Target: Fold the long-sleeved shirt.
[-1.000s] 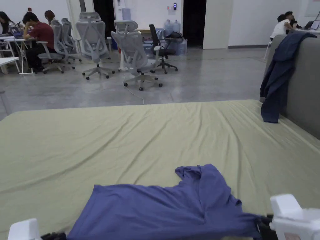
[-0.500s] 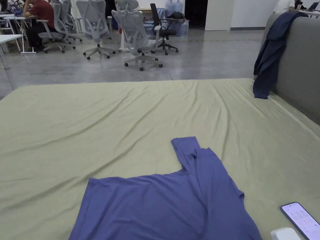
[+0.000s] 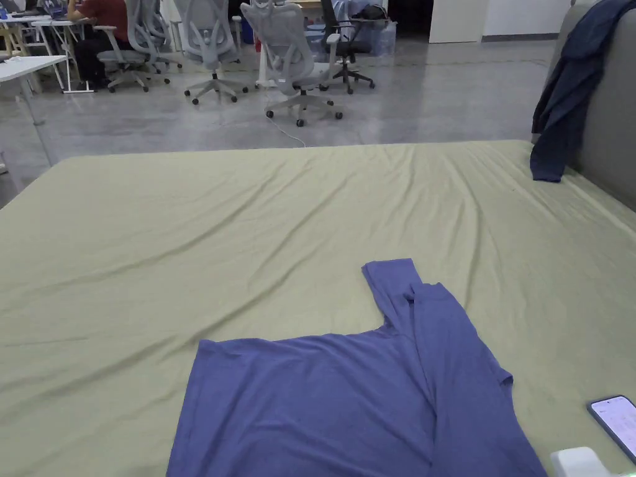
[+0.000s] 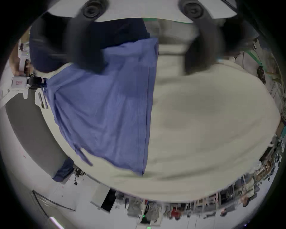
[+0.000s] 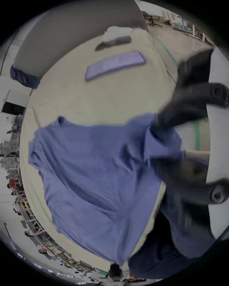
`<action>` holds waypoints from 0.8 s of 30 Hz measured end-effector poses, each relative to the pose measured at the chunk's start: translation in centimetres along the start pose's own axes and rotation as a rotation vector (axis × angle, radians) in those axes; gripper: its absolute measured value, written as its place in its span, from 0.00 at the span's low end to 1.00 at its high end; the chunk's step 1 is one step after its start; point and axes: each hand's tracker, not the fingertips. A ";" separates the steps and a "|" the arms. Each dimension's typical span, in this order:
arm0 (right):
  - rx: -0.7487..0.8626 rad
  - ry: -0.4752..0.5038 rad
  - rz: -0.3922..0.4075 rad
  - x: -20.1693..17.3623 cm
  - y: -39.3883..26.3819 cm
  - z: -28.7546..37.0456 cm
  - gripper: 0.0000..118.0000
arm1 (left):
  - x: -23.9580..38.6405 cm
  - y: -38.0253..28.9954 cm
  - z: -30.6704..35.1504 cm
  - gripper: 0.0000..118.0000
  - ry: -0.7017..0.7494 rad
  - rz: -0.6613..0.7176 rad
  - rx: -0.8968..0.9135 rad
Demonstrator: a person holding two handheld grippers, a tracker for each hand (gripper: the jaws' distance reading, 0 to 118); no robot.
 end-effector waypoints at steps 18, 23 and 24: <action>0.419 0.271 -0.256 0.6 11.6 6.4 0.18 | 10.8 6.3 6.5 0.01 -0.176 -0.082 0.274; 0.544 0.267 -0.085 -0.8 30.3 1.0 1.00 | 11.6 9.9 3.6 0.01 -0.173 -0.129 0.282; 0.520 0.250 -0.088 -1.3 34.2 -0.8 1.00 | 11.6 10.3 2.9 0.01 -0.173 -0.126 0.278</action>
